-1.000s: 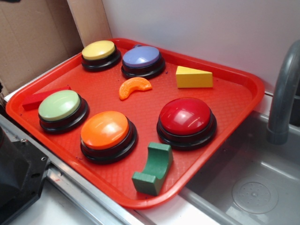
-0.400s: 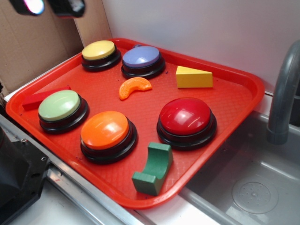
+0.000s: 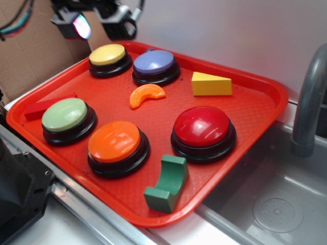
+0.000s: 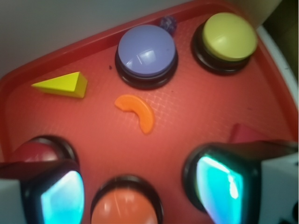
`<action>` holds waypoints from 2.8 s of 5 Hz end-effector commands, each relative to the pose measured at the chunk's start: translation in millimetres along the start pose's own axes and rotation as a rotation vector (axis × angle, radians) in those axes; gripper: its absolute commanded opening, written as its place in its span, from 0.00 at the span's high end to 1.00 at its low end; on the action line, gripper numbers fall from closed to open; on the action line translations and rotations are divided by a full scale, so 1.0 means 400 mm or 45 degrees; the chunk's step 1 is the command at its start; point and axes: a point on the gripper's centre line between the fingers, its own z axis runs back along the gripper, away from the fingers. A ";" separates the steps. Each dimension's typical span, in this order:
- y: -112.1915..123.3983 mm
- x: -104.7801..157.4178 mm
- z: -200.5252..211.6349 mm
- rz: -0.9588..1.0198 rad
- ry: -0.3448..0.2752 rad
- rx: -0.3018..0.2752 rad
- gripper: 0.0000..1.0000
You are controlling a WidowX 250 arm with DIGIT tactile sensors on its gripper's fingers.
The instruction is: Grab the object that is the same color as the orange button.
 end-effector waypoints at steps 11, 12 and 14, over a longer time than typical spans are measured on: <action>0.048 0.063 -0.263 0.250 -0.016 0.109 1.00; 0.045 0.078 -0.212 0.338 -0.047 0.129 1.00; 0.014 0.103 -0.072 0.448 -0.116 0.139 1.00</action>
